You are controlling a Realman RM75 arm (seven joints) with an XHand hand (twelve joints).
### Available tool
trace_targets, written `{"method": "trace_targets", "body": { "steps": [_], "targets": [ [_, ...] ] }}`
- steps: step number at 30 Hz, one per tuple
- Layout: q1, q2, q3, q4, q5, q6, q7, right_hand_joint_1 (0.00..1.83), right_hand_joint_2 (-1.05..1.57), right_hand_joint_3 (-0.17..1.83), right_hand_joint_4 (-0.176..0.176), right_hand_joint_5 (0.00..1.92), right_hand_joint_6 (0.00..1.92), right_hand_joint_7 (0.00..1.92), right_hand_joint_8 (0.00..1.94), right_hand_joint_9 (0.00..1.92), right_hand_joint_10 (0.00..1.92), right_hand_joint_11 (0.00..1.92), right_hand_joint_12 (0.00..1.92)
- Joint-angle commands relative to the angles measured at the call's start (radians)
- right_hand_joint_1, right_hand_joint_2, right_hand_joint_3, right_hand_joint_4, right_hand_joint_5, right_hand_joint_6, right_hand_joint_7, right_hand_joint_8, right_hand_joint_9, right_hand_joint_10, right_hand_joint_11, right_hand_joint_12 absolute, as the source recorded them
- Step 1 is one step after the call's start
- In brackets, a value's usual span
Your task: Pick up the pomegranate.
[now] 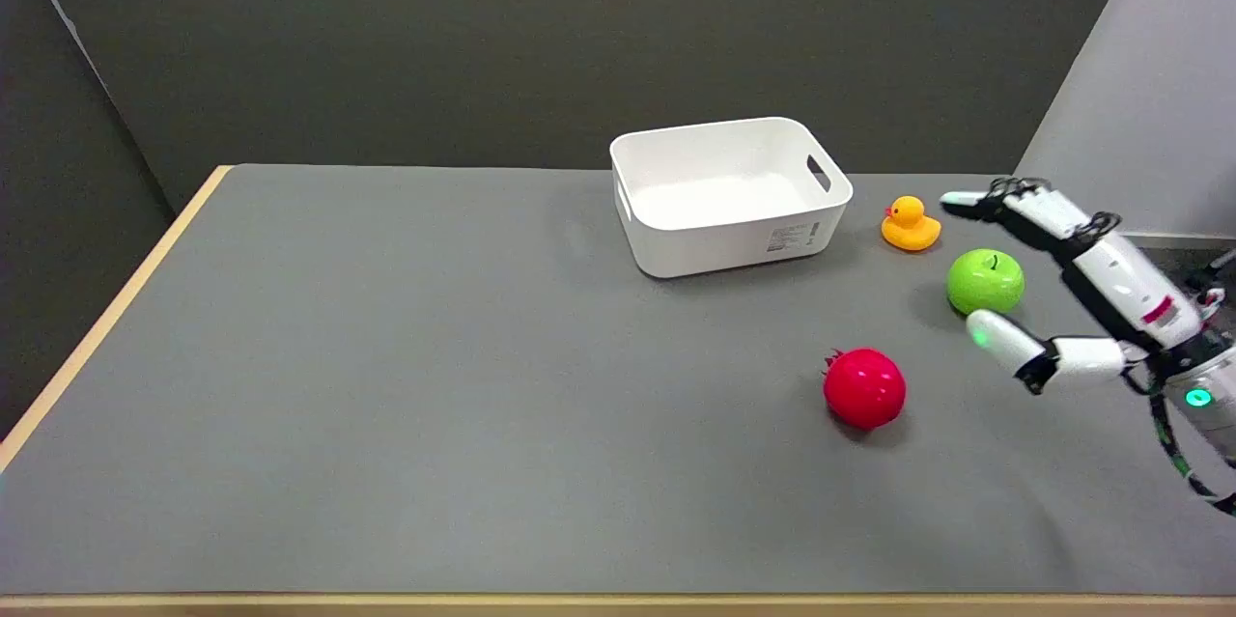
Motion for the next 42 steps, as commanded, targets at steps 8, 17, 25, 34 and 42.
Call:
{"method": "trace_targets", "body": {
  "steps": [8, 17, 25, 34, 42],
  "targets": [
    [0.187, -0.037, -0.23, -0.092, -0.228, -0.013, -0.237, 0.42, 0.61, 0.97, 0.085, 0.25, 0.52, 0.37, 0.45, 0.25, 0.74, 0.12, 1.21],
    [0.173, -0.047, -0.24, -0.143, -0.239, -0.041, -0.269, 0.42, 0.6, 0.97, 0.082, 0.25, 0.53, 0.38, 0.46, 0.26, 0.76, 0.12, 1.22],
    [0.169, -0.057, -0.256, -0.18, -0.236, -0.043, -0.292, 0.42, 0.6, 0.96, 0.081, 0.25, 0.53, 0.38, 0.46, 0.26, 0.76, 0.12, 1.22],
    [0.175, -0.052, -0.243, -0.18, -0.231, -0.034, -0.288, 0.42, 0.6, 0.96, 0.078, 0.25, 0.53, 0.38, 0.46, 0.26, 0.76, 0.12, 1.22],
    [0.2, -0.043, -0.259, -0.18, -0.239, -0.042, -0.284, 0.42, 0.6, 0.96, 0.078, 0.26, 0.53, 0.38, 0.46, 0.26, 0.76, 0.12, 1.22]
  ]
}}
